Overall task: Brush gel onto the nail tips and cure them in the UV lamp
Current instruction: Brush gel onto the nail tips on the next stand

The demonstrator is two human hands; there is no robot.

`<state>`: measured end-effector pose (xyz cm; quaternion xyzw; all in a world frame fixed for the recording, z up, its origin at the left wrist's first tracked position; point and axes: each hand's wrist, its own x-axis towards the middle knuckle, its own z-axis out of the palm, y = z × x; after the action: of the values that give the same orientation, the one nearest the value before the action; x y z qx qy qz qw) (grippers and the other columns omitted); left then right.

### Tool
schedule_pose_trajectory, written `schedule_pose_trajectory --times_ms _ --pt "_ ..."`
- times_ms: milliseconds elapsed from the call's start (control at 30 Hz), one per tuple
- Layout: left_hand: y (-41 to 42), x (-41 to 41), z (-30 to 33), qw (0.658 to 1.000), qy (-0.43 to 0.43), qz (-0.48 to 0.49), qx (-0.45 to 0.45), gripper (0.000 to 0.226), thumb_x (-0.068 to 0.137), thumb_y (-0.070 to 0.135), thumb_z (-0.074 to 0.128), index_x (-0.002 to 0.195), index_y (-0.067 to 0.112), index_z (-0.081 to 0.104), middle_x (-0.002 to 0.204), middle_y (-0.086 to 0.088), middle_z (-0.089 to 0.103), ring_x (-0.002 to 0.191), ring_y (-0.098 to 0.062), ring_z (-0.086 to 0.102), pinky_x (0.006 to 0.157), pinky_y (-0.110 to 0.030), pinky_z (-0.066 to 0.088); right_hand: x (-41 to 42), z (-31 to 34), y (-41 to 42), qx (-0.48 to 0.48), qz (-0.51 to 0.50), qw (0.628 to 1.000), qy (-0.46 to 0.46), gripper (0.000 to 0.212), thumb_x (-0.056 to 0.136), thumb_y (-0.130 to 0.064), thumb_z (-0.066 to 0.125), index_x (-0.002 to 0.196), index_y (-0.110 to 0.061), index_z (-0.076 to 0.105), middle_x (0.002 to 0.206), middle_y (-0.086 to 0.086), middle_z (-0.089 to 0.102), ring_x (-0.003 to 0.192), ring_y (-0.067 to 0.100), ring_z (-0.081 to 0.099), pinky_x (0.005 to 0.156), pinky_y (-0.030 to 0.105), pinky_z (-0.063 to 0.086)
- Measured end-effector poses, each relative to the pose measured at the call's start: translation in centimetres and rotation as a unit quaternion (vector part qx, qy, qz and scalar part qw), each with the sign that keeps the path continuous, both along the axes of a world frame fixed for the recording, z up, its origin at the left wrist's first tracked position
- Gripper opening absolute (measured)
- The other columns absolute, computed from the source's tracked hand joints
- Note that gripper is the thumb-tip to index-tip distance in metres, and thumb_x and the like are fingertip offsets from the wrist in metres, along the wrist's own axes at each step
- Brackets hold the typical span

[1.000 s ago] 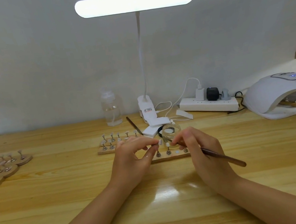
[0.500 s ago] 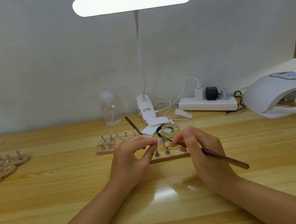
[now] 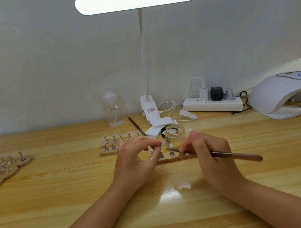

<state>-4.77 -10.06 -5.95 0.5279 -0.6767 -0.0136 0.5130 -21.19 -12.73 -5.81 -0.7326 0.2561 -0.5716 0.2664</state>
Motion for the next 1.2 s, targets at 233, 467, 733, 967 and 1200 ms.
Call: schedule_pose_trajectory --times_ms 233,467,733,967,1200 --pt "0.02 -0.04 -0.02 1.0 0.002 0.007 -0.004 0.021 0.073 0.008 0.075 0.084 0.025 0.071 0.074 0.022 0.061 0.076 -0.006 0.056 0.081 -0.053 0.043 0.05 -0.16 0.0 0.021 0.001 1.0 0.008 0.047 0.087 -0.043 0.034 0.061 -0.017 0.063 0.064 -0.001 0.065 0.06 0.007 0.062 0.06 0.026 0.05" --pt "-0.09 -0.02 0.0 1.0 0.0 0.011 -0.007 0.018 0.074 0.008 0.074 0.085 0.022 0.072 0.076 0.023 0.061 0.074 -0.005 0.057 0.081 -0.054 0.044 0.16 -0.03 -0.08 0.014 -0.013 0.999 0.03 0.039 0.086 -0.045 0.033 0.067 -0.023 0.061 0.071 -0.005 0.064 0.067 0.007 0.061 0.062 0.024 0.049" --pt "-0.09 -0.1 0.06 0.999 0.02 0.036 -0.016 0.015 0.074 0.012 0.073 0.085 0.022 0.071 0.076 0.02 0.064 0.071 -0.002 0.058 0.088 -0.045 0.042 -0.15 0.31 -0.06 0.066 0.023 0.993 -0.098 0.046 0.085 -0.051 0.029 0.074 -0.019 0.061 0.064 0.004 0.068 0.051 0.014 0.06 0.055 0.017 0.048" --pt "0.12 -0.04 0.08 0.999 0.005 0.004 -0.031 0.007 0.075 0.011 0.072 0.08 0.015 0.069 0.082 0.011 0.064 0.073 -0.005 0.055 0.08 -0.053 0.044 -0.28 0.44 -0.12 0.1 0.003 0.993 -0.061 0.045 0.092 -0.05 0.031 0.074 -0.021 0.062 0.065 -0.002 0.069 0.054 0.012 0.061 0.056 0.014 0.048" --pt "0.07 0.19 -0.07 0.999 0.022 0.0 -0.026 0.011 0.075 0.01 0.071 0.08 0.019 0.069 0.078 0.016 0.065 0.071 -0.006 0.056 0.083 -0.055 0.044 -0.19 0.67 -0.31 0.034 -0.012 0.999 0.014 0.011 0.087 -0.026 0.055 0.078 -0.026 0.061 0.073 -0.007 0.066 0.066 0.002 0.061 0.06 0.011 0.046"
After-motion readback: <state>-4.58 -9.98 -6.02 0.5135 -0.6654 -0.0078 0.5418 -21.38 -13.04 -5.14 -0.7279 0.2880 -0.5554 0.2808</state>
